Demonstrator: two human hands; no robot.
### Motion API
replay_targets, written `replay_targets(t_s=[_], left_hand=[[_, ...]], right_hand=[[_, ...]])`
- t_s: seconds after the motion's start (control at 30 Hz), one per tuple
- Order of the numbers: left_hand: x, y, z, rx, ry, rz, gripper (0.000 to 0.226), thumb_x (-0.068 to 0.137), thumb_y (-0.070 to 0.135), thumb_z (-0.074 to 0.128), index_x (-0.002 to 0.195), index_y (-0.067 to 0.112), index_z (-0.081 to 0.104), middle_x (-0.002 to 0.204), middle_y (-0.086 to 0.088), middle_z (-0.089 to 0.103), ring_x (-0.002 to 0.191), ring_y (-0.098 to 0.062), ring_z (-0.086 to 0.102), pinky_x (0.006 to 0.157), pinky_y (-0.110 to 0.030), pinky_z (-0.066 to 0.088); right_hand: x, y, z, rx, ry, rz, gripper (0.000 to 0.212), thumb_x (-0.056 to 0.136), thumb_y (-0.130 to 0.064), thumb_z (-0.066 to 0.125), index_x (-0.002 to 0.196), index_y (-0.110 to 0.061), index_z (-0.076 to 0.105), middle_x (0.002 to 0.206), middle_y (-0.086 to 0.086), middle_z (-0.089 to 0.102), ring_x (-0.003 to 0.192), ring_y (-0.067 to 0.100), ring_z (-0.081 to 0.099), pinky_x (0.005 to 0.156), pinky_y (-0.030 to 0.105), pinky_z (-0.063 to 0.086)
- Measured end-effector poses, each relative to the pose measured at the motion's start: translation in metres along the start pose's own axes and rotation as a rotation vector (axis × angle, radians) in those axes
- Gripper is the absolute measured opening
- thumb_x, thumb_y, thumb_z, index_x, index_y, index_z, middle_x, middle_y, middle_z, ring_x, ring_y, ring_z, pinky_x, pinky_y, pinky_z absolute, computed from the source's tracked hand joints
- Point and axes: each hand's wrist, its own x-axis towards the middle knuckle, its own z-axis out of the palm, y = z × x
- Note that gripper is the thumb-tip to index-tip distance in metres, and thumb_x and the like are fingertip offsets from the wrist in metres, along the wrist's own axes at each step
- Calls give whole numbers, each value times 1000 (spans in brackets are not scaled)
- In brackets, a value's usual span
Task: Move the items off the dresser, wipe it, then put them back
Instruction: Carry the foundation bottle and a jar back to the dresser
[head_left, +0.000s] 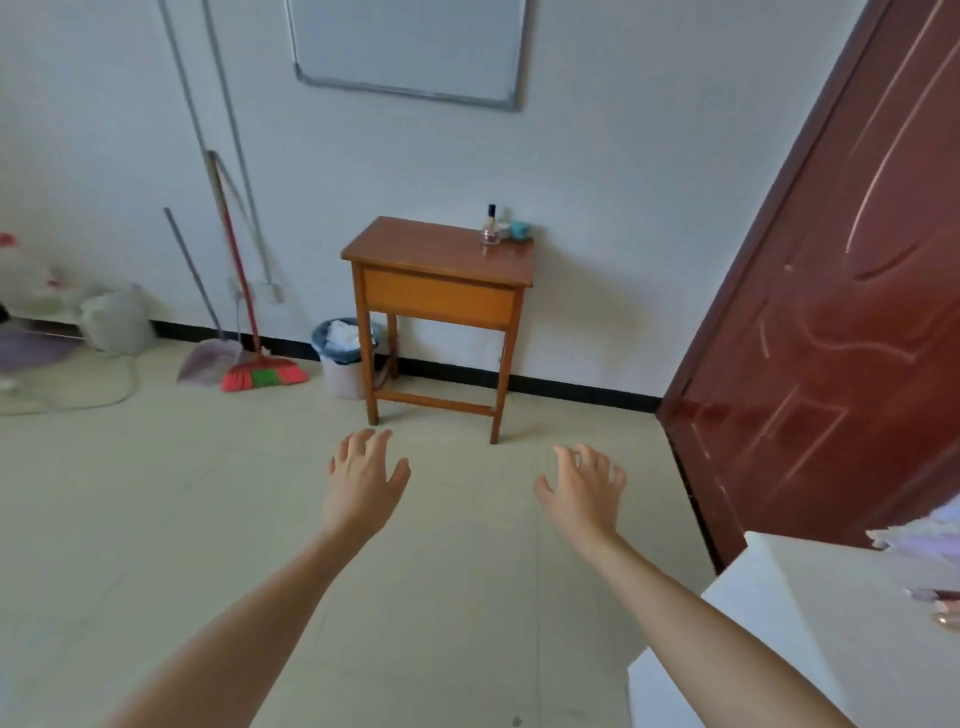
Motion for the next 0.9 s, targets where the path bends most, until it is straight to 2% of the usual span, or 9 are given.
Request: replay_targets(t_s=[0.1,0.2,0.33,0.53,0.7,0.9], left_hand=[[12,-20,-33,7,87,-40,43,93,29,47,132,12,45,136,-9,45,128,-26,35,106,-39,26],[29,-26,-59,13,148,-58,42,93,28,45,132,13,45,135,-8,47,127,-25,36,105,-38,28],[62,-19,-86,35,231,-20,40,93,28,45,130,14,47,133,-7,49,126,-24,38,105,-36,28],[141,18,-110,34,292,60,41,95,30,43,134,15,43,137,-7,46,129,-23,38,107,-38,26],[233,52,-109,-40,327,115,40,95,28,42,133,15,43,135,-6,47,126,-22,38,106,-36,28],[324,60,-87,-88,328,76,40,95,27,43,133,15,43,136,-5,47,126,-22,39,105,-35,29]], right_hand=[[29,-42,-9,12,10,-120,43,90,-39,47,127,-17,46,125,3,50,118,24,42,102,42,23],[56,-75,-20,56,88,-230,41,89,-38,50,124,-18,50,118,2,56,113,22,47,101,42,25],[98,-105,-36,96,130,-321,41,90,-37,48,125,-15,48,123,3,52,118,23,43,105,42,22],[191,-113,-73,183,250,-357,42,89,-36,51,127,-17,47,126,3,51,119,23,42,97,38,30],[283,-99,-93,154,283,-371,45,90,-35,50,131,-18,44,132,3,47,124,22,38,100,39,30],[376,-89,-73,147,202,-355,45,90,-34,51,131,-18,43,132,2,45,125,20,37,101,36,30]])
